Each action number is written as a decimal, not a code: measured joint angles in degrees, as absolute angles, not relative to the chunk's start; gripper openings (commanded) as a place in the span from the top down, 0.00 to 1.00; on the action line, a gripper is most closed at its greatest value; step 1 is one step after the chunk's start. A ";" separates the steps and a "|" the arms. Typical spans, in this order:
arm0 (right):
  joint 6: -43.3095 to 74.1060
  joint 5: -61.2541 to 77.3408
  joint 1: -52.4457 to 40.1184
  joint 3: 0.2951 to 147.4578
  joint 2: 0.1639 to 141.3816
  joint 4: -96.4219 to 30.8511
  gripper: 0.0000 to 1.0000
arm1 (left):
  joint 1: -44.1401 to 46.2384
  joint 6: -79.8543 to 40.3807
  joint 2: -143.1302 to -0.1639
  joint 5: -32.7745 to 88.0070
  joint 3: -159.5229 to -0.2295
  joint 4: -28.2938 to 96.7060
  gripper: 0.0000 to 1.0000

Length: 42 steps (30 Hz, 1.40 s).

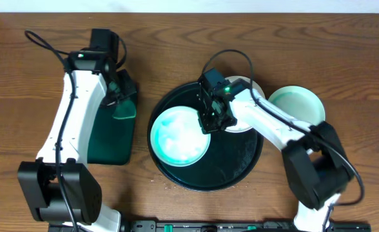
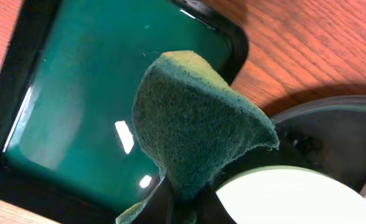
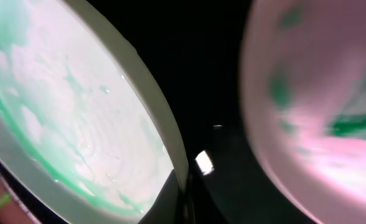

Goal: Clean dirty plates on tray and stack at the side
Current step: 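Lift the sponge back over the basin with the left gripper, then lift the scrubbed plate with the right gripper and carry it right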

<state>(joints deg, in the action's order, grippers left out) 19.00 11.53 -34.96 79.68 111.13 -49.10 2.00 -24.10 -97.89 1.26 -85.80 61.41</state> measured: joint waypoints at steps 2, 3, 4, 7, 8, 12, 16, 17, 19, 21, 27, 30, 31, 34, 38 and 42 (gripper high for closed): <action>18.55 6.20 -35.66 79.75 108.29 -49.36 0.99 | 1.58 -23.55 -97.89 1.26 -85.80 61.47 0.93; 18.37 2.98 -36.27 79.77 106.74 -49.60 0.99 | 1.50 -23.44 -97.89 1.23 -85.80 61.47 0.93; 18.22 -0.71 -37.26 79.79 104.86 -49.82 0.99 | 1.48 -23.24 -97.89 1.21 -85.80 61.45 0.93; 17.74 -11.31 -41.19 79.90 100.12 -49.91 0.99 | 1.50 -22.76 -97.89 1.21 -85.80 61.34 0.93; 17.72 -14.09 -42.61 79.96 98.91 -49.91 0.99 | 1.50 -22.61 -97.89 1.21 -85.80 61.30 0.93; 17.32 -31.00 -50.94 80.14 94.70 -49.91 0.99 | 1.50 -22.44 -97.89 1.15 -85.80 61.32 0.93; 17.28 -47.24 -59.48 80.25 93.84 -49.91 0.99 | 1.50 -22.41 -97.89 1.13 -85.80 61.32 0.93; 17.28 -50.76 -61.56 80.25 93.84 -49.95 0.99 | 1.50 -22.41 -97.89 1.13 -85.80 61.32 0.93; 17.26 -57.67 -65.14 80.25 93.84 -49.89 0.99 | 1.50 -22.41 -97.89 1.13 -85.80 61.32 0.93; 17.21 -63.55 -67.92 80.25 93.84 -49.91 0.99 | 1.50 -22.41 -97.89 1.13 -85.80 61.28 0.93; 17.10 -77.25 -73.01 80.25 93.84 -49.67 0.99 | 1.50 -22.44 -97.89 1.13 -85.80 61.08 0.93; 17.08 -79.92 -73.54 80.25 93.84 -49.67 0.99 | 1.50 -22.65 -97.89 1.13 -85.80 61.08 0.93; 17.08 -80.64 -73.52 80.25 93.84 -49.67 0.99 | 1.50 -22.68 -97.89 1.13 -85.80 61.08 0.93; 17.06 -80.90 -73.47 80.27 93.84 -49.84 0.99 | 1.50 -22.68 -97.89 1.13 -85.80 61.08 0.93; 19.00 -67.26 -69.80 80.40 93.84 -53.08 0.99 | 1.50 -22.85 -97.89 1.13 -85.80 60.80 0.93; 21.80 -49.74 -61.21 80.40 93.84 -52.45 0.99 | 1.50 -24.03 -97.89 1.13 -85.80 59.94 0.93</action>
<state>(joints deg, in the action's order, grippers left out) 21.80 -49.74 -61.21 80.40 93.84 -52.45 1.50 -24.03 -97.89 1.13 -85.80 59.94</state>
